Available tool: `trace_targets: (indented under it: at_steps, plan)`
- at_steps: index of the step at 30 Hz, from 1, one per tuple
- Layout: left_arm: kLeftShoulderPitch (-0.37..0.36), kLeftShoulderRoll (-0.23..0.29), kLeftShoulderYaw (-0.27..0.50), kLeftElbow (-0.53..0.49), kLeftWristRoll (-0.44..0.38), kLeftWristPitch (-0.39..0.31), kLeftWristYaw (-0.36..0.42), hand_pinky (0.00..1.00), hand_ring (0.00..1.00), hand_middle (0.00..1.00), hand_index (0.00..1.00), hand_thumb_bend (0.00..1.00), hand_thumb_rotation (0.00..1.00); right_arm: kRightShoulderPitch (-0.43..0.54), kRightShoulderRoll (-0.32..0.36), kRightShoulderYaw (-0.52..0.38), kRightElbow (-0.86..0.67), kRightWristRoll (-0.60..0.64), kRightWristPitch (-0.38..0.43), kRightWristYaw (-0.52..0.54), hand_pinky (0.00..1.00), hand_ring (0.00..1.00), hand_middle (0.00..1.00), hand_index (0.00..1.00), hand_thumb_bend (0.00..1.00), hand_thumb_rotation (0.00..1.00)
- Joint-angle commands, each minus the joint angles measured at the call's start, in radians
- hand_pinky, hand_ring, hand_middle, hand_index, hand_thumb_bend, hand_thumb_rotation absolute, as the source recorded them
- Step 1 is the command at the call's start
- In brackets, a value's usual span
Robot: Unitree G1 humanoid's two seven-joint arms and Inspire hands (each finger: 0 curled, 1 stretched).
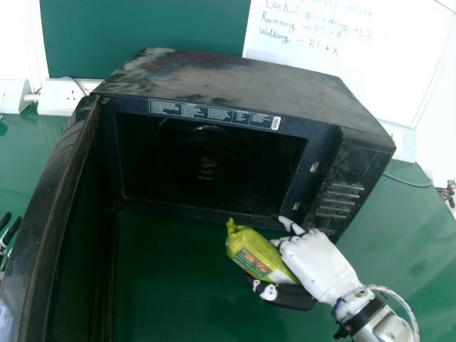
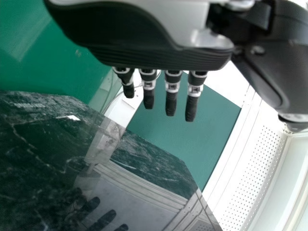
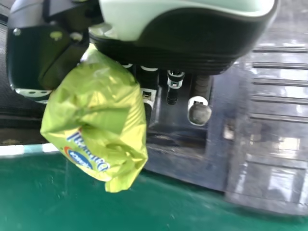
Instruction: Put biscuit inside oven
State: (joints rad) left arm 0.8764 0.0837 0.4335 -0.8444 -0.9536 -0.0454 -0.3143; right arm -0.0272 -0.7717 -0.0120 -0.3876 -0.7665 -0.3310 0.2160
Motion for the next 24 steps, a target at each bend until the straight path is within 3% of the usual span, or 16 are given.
trace_targets:
  at_steps: [1, 13, 24]
  plan:
    - [0.002, 0.0, -0.007, 0.004, 0.007, -0.004, -0.011, 0.77, 0.81, 0.86, 0.9, 1.0, 0.97, -0.029, 0.018, 0.015, -0.014, 0.004, -0.006, 0.005, 0.03, 0.0, 0.48, 0.48, 0.51, 0.0]
    - [0.018, -0.014, -0.014, -0.013, 0.037, -0.001, 0.004, 0.7, 0.78, 0.84, 0.88, 1.0, 0.99, -0.162, 0.11, 0.091, 0.07, 0.008, -0.065, -0.035, 0.03, 0.0, 0.48, 0.48, 0.51, 0.0]
    - [0.023, -0.02, -0.017, -0.007, 0.042, -0.011, -0.02, 0.7, 0.8, 0.86, 0.88, 1.0, 1.0, -0.249, 0.161, 0.128, 0.11, 0.008, -0.064, -0.018, 0.04, 0.0, 0.48, 0.48, 0.51, 0.0]
